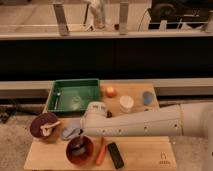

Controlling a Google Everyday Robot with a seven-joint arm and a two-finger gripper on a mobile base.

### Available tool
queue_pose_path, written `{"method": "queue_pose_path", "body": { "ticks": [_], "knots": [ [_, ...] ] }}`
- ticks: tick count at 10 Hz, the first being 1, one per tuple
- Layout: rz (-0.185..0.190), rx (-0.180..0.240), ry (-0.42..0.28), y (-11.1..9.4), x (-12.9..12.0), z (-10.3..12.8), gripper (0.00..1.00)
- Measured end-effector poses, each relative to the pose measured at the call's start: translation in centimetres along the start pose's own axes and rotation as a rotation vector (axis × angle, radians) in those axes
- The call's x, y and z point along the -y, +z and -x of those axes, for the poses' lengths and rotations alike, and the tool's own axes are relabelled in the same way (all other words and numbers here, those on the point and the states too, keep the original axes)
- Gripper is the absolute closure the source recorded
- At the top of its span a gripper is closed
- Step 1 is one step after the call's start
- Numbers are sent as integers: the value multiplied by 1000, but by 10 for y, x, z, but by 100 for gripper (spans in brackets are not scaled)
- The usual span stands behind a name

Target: Wipe red bowl with brush

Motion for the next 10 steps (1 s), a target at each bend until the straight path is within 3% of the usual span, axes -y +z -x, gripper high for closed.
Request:
{"method": "queue_pose_path", "body": {
  "ticks": [3,5,10],
  "knots": [
    [-11,46,-25,-11,0,17,100],
    [5,62,-36,-13,-12,26,100],
    [28,52,-20,-16,-31,17,100]
  ]
}}
